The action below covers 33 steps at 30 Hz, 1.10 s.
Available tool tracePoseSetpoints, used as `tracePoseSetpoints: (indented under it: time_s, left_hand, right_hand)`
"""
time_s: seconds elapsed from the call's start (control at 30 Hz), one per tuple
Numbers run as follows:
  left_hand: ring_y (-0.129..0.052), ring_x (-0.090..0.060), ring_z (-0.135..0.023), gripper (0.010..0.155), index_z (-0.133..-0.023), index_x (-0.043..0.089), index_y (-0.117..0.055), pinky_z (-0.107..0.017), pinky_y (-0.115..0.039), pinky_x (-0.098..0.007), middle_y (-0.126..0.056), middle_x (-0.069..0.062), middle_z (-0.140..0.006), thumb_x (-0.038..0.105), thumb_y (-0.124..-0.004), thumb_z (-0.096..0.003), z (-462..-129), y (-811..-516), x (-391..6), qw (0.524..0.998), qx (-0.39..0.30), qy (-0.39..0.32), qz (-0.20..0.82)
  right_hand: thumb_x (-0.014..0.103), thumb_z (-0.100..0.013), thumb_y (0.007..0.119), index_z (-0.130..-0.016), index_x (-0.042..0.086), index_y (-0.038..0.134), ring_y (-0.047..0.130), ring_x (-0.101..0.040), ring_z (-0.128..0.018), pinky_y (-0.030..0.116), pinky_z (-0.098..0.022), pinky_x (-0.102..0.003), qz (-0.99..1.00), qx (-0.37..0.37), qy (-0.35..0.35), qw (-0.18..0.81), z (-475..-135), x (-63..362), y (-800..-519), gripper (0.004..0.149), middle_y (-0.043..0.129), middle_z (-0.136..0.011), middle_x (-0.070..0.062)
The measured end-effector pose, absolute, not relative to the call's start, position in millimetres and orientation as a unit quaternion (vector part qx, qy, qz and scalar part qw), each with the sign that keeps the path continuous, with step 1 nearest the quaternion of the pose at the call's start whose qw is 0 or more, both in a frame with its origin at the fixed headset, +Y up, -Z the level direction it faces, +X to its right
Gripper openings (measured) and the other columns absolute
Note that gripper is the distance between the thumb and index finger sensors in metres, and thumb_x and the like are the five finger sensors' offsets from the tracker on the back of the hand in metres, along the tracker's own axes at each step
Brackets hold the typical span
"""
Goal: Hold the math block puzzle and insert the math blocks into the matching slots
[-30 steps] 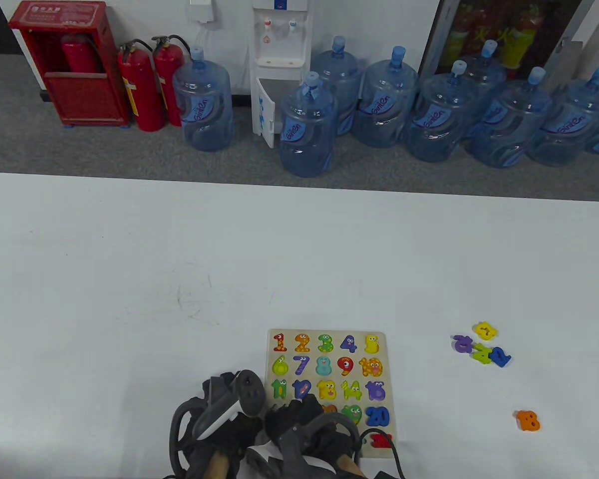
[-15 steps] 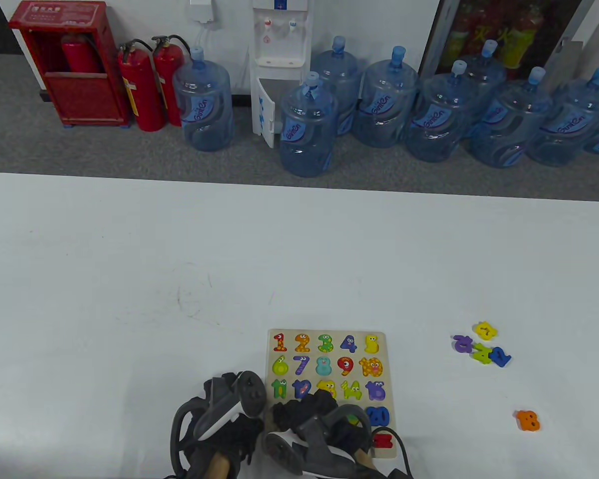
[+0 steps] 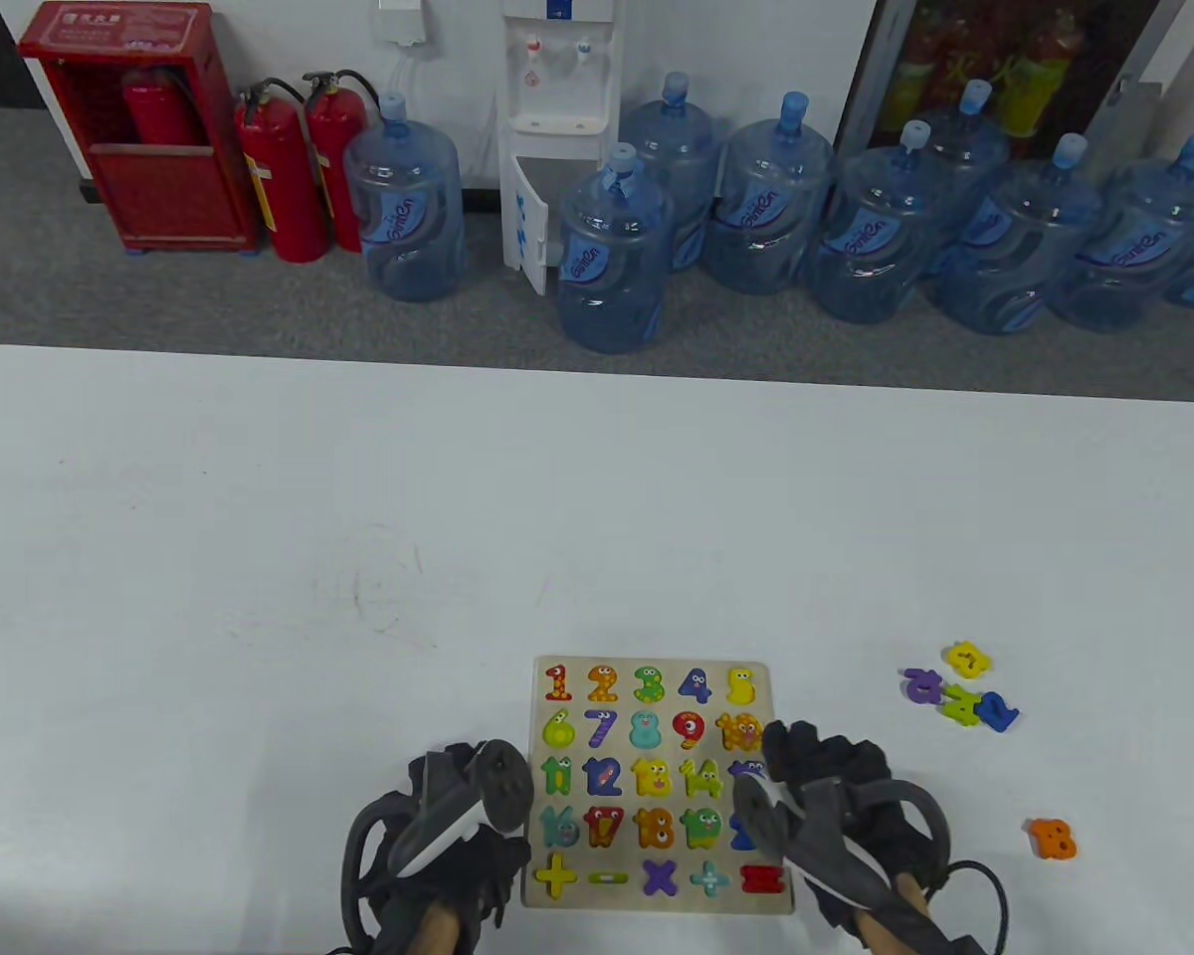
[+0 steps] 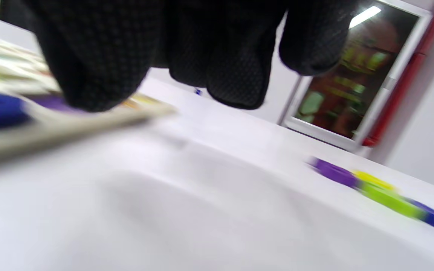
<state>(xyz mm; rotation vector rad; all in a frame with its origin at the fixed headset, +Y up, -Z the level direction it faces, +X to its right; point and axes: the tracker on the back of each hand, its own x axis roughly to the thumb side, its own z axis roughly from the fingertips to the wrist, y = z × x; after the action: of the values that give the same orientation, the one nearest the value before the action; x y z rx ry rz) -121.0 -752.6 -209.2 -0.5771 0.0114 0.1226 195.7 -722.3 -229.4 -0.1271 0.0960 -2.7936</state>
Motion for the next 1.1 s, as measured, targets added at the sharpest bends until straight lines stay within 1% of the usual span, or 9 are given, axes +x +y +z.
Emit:
tracePoseSetpoints:
  time_s: [0.3, 0.4, 0.5, 0.6, 0.67, 0.77, 0.87, 0.97, 1.1]
  left_hand:
    - [-0.022, -0.047, -0.104, 0.087, -0.103, 0.023, -0.018, -0.072, -0.040, -0.071, -0.017, -0.008, -0.108, 0.049, -0.071, -0.0393, -209.0, -752.8, -120.5, 0.957, -0.284, 0.003, 0.059]
    - [-0.022, -0.047, -0.104, 0.087, -0.103, 0.023, -0.018, -0.072, -0.040, -0.071, -0.017, -0.008, -0.108, 0.049, -0.071, -0.0390, -208.9, -753.1, -120.6, 0.957, -0.284, 0.002, 0.060]
    - [-0.022, -0.047, -0.104, 0.087, -0.103, 0.023, -0.018, -0.072, -0.039, -0.071, -0.017, -0.008, -0.108, 0.050, -0.071, -0.0389, -208.2, -753.5, -120.3, 0.957, -0.283, 0.001, 0.060]
    - [-0.022, -0.047, -0.104, 0.088, -0.103, 0.023, -0.018, -0.072, -0.039, -0.071, -0.017, -0.007, -0.108, 0.050, -0.071, -0.0388, -208.4, -753.6, -120.2, 0.957, -0.284, 0.002, 0.061]
    - [-0.023, -0.047, -0.104, 0.088, -0.103, 0.023, -0.018, -0.072, -0.040, -0.071, -0.017, -0.008, -0.108, 0.050, -0.071, -0.0386, -207.4, -753.6, -119.7, 0.957, -0.283, -0.001, 0.060]
    - [-0.022, -0.047, -0.104, 0.088, -0.103, 0.023, -0.018, -0.072, -0.039, -0.071, -0.017, -0.008, -0.108, 0.050, -0.071, -0.0385, -207.8, -754.0, -119.0, 0.957, -0.285, -0.001, 0.059]
    - [-0.022, -0.047, -0.104, 0.088, -0.103, 0.023, -0.018, -0.072, -0.039, -0.071, -0.017, -0.008, -0.108, 0.050, -0.071, -0.0384, -207.6, -754.2, -119.2, 0.957, -0.284, -0.001, 0.061]
    - [-0.022, -0.047, -0.104, 0.088, -0.103, 0.023, -0.018, -0.072, -0.039, -0.071, -0.017, -0.007, -0.108, 0.051, -0.071, -0.0384, -207.5, -754.2, -119.3, 0.957, -0.285, -0.001, 0.061]
    - [-0.022, -0.047, -0.104, 0.088, -0.103, 0.023, -0.018, -0.072, -0.039, -0.072, -0.017, -0.008, -0.108, 0.051, -0.071, -0.0385, -207.5, -754.2, -119.4, 0.957, -0.285, -0.002, 0.061]
  right_hand:
    - [0.038, -0.024, 0.087, -0.096, 0.026, 0.059, 0.077, -0.033, -0.090, 0.067, -0.066, -0.052, -0.974, 0.158, -0.083, 0.140, -243.5, 298.7, -729.7, 0.078, 0.061, -0.102, -0.004]
    - [0.040, -0.022, 0.088, -0.098, 0.024, 0.055, 0.072, -0.037, -0.093, 0.065, -0.066, -0.054, -0.971, 0.190, -0.104, 0.100, -242.0, 324.9, -729.2, 0.084, 0.054, -0.105, -0.007]
    - [0.043, -0.020, 0.088, -0.099, 0.024, 0.053, 0.067, -0.040, -0.095, 0.064, -0.067, -0.054, -0.957, 0.226, -0.121, 0.136, -237.8, 345.9, -734.6, 0.089, 0.048, -0.106, -0.008]
    - [0.048, -0.019, 0.083, -0.100, 0.022, 0.050, 0.071, -0.042, -0.092, 0.068, -0.064, -0.054, -0.945, 0.269, -0.150, 0.108, -233.3, 362.4, -735.6, 0.091, 0.044, -0.106, -0.015]
    - [0.050, -0.019, 0.082, -0.100, 0.019, 0.052, 0.081, -0.039, -0.085, 0.074, -0.059, -0.052, -0.931, 0.306, -0.169, 0.103, -231.3, 368.6, -737.8, 0.092, 0.050, -0.103, -0.018]
    - [0.049, -0.019, 0.080, -0.097, 0.020, 0.059, 0.082, -0.034, -0.077, 0.077, -0.053, -0.044, -0.932, 0.307, -0.172, 0.083, -231.9, 372.0, -740.5, 0.086, 0.062, -0.098, -0.015]
    - [0.041, -0.023, 0.084, -0.090, 0.020, 0.069, 0.096, -0.018, -0.056, 0.084, -0.043, -0.035, -0.943, 0.291, -0.135, 0.088, -233.5, 366.1, -739.6, 0.072, 0.076, -0.088, -0.009]
    - [0.035, -0.024, 0.086, -0.088, 0.023, 0.072, 0.099, -0.012, -0.050, 0.086, -0.041, -0.031, -0.957, 0.251, -0.115, 0.092, -234.5, 355.8, -739.8, 0.067, 0.079, -0.084, -0.007]
    - [0.038, -0.022, 0.087, -0.086, 0.025, 0.074, 0.099, -0.010, -0.049, 0.085, -0.044, -0.032, -0.970, 0.203, -0.101, 0.085, -235.4, 343.2, -739.4, 0.066, 0.081, -0.082, -0.004]
